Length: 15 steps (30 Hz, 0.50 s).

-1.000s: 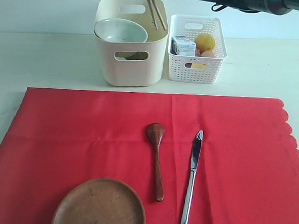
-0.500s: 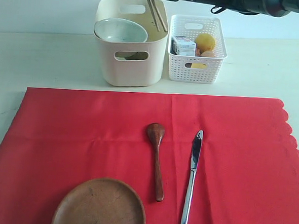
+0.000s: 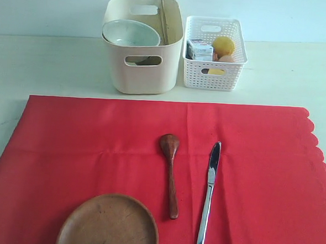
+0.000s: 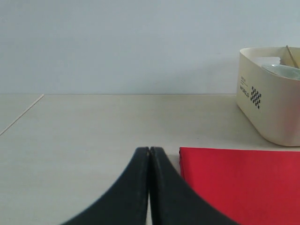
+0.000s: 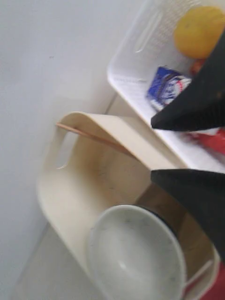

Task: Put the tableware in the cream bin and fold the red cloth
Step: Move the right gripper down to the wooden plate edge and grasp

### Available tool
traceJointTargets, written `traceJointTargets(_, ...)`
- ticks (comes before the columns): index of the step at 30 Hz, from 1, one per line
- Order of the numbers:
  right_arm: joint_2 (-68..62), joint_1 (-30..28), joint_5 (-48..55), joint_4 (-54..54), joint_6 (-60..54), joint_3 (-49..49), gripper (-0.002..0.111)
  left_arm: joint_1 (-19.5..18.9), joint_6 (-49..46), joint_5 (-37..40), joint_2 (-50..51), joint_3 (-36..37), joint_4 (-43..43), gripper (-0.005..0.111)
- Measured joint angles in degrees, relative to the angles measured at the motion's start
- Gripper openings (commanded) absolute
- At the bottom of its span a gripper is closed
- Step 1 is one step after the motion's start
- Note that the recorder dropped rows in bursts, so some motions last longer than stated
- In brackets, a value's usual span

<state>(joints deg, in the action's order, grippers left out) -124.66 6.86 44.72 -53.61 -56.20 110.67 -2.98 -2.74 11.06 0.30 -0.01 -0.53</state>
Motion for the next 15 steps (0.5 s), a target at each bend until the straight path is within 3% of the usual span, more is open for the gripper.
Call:
traceJointTargets(1, 1.0, 0.0, 1.6, 4.8, 2.8, -0.3, 0.006, 0.0, 0.0, 0.0, 0.0, 0.0, 0.0, 0.003)
traceJointTargets(3, 3.9, 0.1, 6.3, 10.7, 6.4, -1.8, 0.0, 0.0, 0.0, 0.0, 0.0, 0.0, 0.0, 0.003)
traceJointTargets(12, 21.3, 1.3, 6.1, 7.9, 9.4, -26.3, 0.0, 0.0, 0.0, 0.0, 0.0, 0.0, 0.0, 0.003)
traceJointTargets(15, 28.2, 8.1, 3.0, 7.6, 9.3, -38.9, 0.0, 0.0, 0.0, 0.0, 0.0, 0.0, 0.0, 0.003)
